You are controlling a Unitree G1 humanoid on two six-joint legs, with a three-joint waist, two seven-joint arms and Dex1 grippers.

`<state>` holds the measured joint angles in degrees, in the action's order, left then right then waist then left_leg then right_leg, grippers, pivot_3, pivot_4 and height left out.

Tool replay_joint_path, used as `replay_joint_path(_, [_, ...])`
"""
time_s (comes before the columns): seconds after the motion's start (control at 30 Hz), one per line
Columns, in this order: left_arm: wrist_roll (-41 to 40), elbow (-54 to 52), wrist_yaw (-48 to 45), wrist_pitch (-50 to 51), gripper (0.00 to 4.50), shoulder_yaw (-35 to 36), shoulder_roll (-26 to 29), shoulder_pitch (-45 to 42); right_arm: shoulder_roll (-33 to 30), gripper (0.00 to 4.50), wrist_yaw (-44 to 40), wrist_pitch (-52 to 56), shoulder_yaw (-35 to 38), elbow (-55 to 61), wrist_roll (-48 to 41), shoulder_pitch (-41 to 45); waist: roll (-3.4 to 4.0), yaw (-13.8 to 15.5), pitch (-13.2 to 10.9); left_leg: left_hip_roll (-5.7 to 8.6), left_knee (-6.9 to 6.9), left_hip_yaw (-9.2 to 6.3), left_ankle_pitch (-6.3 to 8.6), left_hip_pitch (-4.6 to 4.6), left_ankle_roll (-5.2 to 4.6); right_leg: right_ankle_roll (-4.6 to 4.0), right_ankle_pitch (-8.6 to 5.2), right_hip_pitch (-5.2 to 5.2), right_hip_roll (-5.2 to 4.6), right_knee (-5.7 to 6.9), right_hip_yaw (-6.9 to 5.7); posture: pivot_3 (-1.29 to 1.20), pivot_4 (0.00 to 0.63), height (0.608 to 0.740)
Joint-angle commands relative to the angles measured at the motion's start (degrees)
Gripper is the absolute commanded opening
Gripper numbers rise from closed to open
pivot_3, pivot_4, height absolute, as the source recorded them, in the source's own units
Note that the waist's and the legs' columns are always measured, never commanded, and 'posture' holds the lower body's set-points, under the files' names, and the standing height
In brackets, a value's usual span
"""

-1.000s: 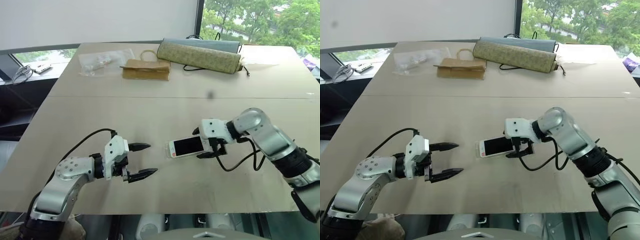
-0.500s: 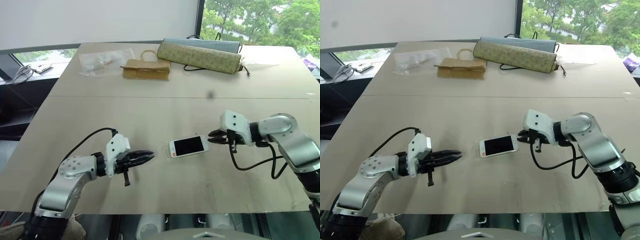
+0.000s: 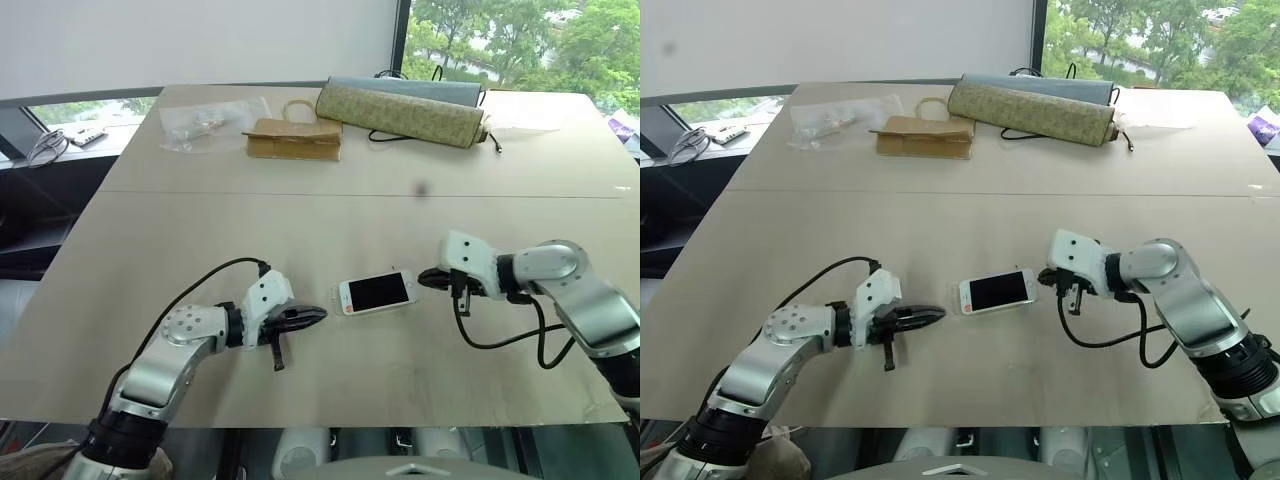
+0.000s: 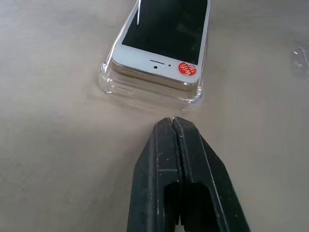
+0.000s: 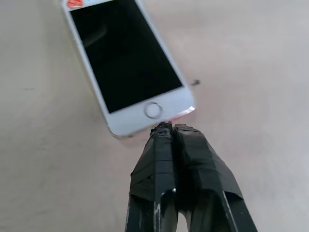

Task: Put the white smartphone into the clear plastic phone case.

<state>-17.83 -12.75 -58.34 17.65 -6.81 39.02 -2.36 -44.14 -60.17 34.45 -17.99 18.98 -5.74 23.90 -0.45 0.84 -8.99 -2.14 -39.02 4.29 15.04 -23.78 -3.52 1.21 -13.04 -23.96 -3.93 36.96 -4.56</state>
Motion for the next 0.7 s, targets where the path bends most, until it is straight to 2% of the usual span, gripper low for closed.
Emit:
replay_joint_path(0.03, [1.89,1.72,0.42,-0.68,0.00,-1.27,-0.18,-0.53,-1.21,0.03,-0.59,-2.72,-1.88,0.78,2.37,0.91,0.02,0.02,0.01,0.01,0.00,0.00,0.00,0.01,0.00,0.01,0.00,0.01,0.00,0.00,-0.01,0.00,0.150,0.740])
replay_joint_path(0.4, [4.16,6.61,0.48,-3.29,0.00,-2.07,0.11,-3.29,2.70,0.03,-1.07,-5.89,-6.76,0.08,5.23,4.28,0.06,0.10,0.04,-0.01,-0.06,-0.10,-0.01,0.10,0.00,-0.17,-0.10,0.10,-0.07,0.06,-0.11,0.00,0.150,0.740])
replay_joint_path(0.7, [4.95,10.39,-0.31,-6.05,0.00,-2.03,0.97,-5.48,5.75,0.03,0.69,-6.63,-6.21,-0.46,5.67,4.44,0.08,0.15,0.05,0.00,-0.14,-0.14,-0.02,0.11,0.00,-0.18,-0.09,0.18,-0.11,0.08,-0.16,0.00,0.150,0.740])
